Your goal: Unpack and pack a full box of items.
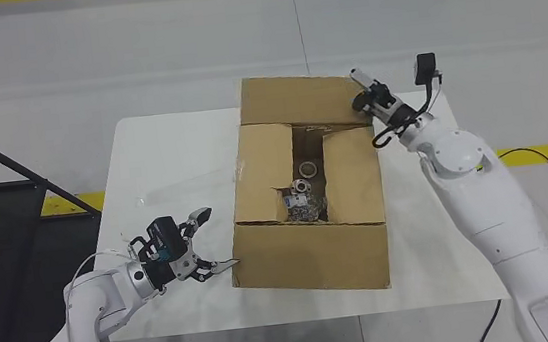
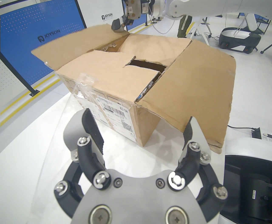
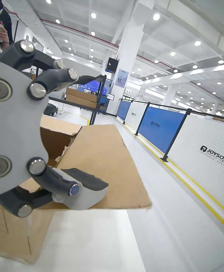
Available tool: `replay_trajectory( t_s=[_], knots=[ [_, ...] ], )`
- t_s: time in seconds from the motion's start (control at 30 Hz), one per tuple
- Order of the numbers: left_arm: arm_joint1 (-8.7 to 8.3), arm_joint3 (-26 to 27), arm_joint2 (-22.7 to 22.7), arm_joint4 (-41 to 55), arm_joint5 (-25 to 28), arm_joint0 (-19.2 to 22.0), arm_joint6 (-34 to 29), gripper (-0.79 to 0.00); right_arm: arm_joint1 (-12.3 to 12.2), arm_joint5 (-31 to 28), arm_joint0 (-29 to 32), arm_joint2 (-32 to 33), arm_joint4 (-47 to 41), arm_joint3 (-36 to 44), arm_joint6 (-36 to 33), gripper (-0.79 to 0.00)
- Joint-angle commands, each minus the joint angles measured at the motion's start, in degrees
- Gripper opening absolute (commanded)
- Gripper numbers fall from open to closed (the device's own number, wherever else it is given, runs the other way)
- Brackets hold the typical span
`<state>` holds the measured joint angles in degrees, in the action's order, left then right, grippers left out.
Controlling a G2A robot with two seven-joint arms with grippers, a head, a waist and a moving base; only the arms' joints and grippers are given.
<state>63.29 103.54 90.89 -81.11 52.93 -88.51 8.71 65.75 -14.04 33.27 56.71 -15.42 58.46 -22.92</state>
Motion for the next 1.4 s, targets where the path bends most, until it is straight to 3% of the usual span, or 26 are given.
replay_trajectory(
  t_s=[0.0,0.37,0.53,0.73,0.97,1.17,1.37],
  knots=[
    [0.00,0.0,0.0,0.0,0.0,0.0,0.0,0.000,0.8,-0.5,-1.6,-1.2,-0.5,-3.2,-0.5,0.000],
    [0.00,0.0,0.0,0.0,0.0,0.0,0.0,0.000,3.5,-3.1,-5.3,-3.6,-0.7,-12.6,-2.0,0.000],
    [0.18,-1.0,1.2,8.1,-3.0,-0.4,3.2,0.000,3.4,-6.4,-4.5,-2.1,-1.6,-11.7,-3.4,0.000],
    [0.24,-4.8,2.5,18.2,-5.0,0.0,2.6,0.000,2.5,-9.0,-0.8,1.0,-5.1,-4.6,-11.4,0.000],
    [0.39,-10.2,-0.2,22.6,-5.1,3.1,0.2,0.000,1.0,-3.2,3.3,2.8,-4.6,6.2,-23.1,0.000],
    [0.56,-11.3,-2.6,17.7,-10.3,5.2,-2.4,0.000,0.2,0.4,6.3,3.8,-3.0,13.1,-27.2,0.000],
    [0.91,-11.4,-5.9,11.8,-15.4,5.8,-1.7,0.000,0.0,4.0,7.5,3.6,-1.5,14.9,-28.8,0.000]
  ],
)
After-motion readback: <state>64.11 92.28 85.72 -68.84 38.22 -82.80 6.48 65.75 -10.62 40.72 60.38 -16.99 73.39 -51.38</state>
